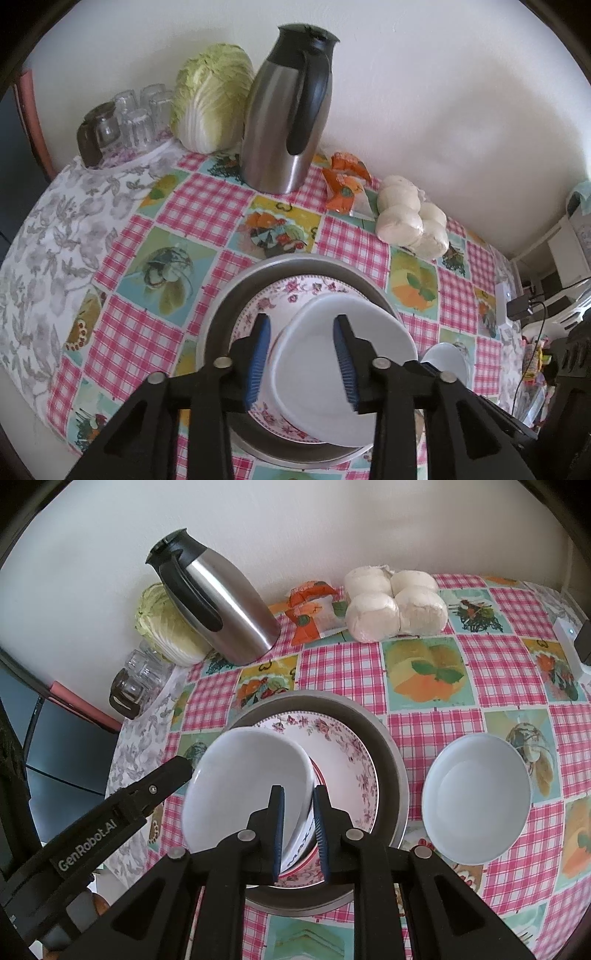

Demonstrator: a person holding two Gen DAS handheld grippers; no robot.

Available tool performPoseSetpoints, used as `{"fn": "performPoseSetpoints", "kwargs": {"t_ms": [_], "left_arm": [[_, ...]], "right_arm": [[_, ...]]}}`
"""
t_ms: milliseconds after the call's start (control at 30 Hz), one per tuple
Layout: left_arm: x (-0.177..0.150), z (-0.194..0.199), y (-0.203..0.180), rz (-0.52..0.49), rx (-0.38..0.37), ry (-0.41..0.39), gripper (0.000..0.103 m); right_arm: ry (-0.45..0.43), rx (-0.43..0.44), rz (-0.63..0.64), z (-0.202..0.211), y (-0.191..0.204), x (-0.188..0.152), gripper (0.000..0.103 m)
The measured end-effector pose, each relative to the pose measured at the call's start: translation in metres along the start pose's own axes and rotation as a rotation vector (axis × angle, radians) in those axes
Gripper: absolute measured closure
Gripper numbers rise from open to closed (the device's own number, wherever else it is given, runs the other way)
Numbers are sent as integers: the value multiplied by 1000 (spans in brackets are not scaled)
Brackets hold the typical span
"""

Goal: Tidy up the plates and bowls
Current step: 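Lower the white square bowl onto the red-rimmed bowl with both grippers, then open both grippers and move them toward the pale blue bowl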

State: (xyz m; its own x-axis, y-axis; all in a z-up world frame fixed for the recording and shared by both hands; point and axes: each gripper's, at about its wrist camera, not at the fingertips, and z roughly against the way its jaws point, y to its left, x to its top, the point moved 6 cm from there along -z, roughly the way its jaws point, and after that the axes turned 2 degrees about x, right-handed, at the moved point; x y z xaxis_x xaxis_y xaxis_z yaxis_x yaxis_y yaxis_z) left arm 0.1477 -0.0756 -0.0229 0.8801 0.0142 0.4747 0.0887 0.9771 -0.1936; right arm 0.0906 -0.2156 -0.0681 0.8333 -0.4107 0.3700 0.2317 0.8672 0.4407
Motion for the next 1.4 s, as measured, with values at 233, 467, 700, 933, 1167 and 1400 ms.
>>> {"fn": "performPoseSetpoints", "kwargs": {"t_ms": [233, 467, 700, 933, 1167, 1400], "left_arm": [[6, 13, 11, 17, 42, -36, 40], [10, 20, 23, 29, 101, -57, 21], [13, 21, 30, 11, 168, -73, 9], [13, 21, 29, -22, 191, -80, 1], [13, 22, 32, -15, 217, -88, 0], [9, 20, 30, -11, 224, -78, 0]], "right_arm": [[-55, 5, 42, 19, 11, 5, 72], [-87, -31, 69, 29, 12, 10, 43], [-112, -55, 86, 33, 9, 13, 32], [-114, -64, 99, 32, 7, 14, 19], [-124, -67, 106, 34, 5, 15, 16], [-116, -150, 145, 37, -6, 15, 16]]}}
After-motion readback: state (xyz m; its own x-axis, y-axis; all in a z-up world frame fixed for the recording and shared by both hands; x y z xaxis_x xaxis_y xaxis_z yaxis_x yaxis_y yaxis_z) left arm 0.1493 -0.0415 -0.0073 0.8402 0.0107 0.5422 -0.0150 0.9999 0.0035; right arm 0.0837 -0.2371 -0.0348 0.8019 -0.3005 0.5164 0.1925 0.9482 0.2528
